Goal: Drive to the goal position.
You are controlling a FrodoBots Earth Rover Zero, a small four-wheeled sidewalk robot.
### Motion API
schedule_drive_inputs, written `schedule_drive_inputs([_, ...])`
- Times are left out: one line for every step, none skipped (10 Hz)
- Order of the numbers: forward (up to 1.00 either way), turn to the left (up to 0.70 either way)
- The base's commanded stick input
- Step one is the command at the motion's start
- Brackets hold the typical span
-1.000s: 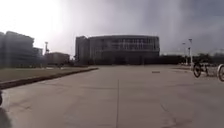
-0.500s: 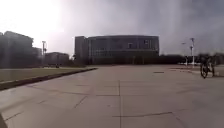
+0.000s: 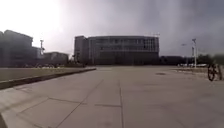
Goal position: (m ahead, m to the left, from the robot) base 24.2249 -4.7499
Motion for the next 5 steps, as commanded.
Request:
schedule_drive_inputs([0.98, 0.0])
schedule_drive_inputs([0.98, 0.0])
schedule_drive_inputs([0.98, 0.0])
schedule_drive_inputs([0.98, 0.0])
schedule_drive_inputs([0.99, 0.0])
